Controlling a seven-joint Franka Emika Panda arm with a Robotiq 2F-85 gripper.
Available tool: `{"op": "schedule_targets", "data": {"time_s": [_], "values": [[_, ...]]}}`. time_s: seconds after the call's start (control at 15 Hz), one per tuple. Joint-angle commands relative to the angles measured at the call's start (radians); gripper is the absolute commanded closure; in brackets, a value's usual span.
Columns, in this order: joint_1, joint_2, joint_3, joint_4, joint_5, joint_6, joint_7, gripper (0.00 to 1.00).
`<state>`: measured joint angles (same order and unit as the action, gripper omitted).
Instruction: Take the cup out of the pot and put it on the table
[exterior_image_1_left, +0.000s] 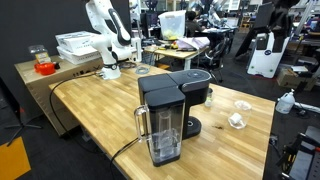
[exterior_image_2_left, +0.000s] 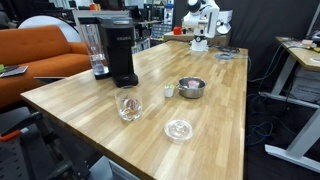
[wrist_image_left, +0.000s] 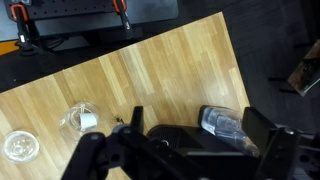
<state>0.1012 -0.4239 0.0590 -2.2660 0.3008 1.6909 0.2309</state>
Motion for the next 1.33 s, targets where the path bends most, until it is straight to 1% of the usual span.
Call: {"op": "schedule_targets", "data": {"time_s": [0.0,0.2,0.4,0.47,0.8,0.87,1.0,1.27], "values": [[-0.021,0.004,0.017,0.003,0.000,0.001,0.000,0.00],[-0.039,0.032,0.028,0.018,-0.056,0.026,0.026,0.00],[-0.061,0.078,0.022,0.048,-0.121,0.058,0.052,0.00],[-0.069,0.101,0.019,0.068,-0.144,0.063,0.061,0.00],[-0.103,0.267,-0.023,0.204,-0.177,0.086,0.043,0.00],[-0.094,0.208,-0.022,0.139,-0.161,0.098,0.038,0.00],[-0.095,0.240,-0.027,0.156,-0.162,0.099,0.037,0.00],[-0.092,0.219,-0.021,0.150,-0.162,0.098,0.038,0.00]]}}
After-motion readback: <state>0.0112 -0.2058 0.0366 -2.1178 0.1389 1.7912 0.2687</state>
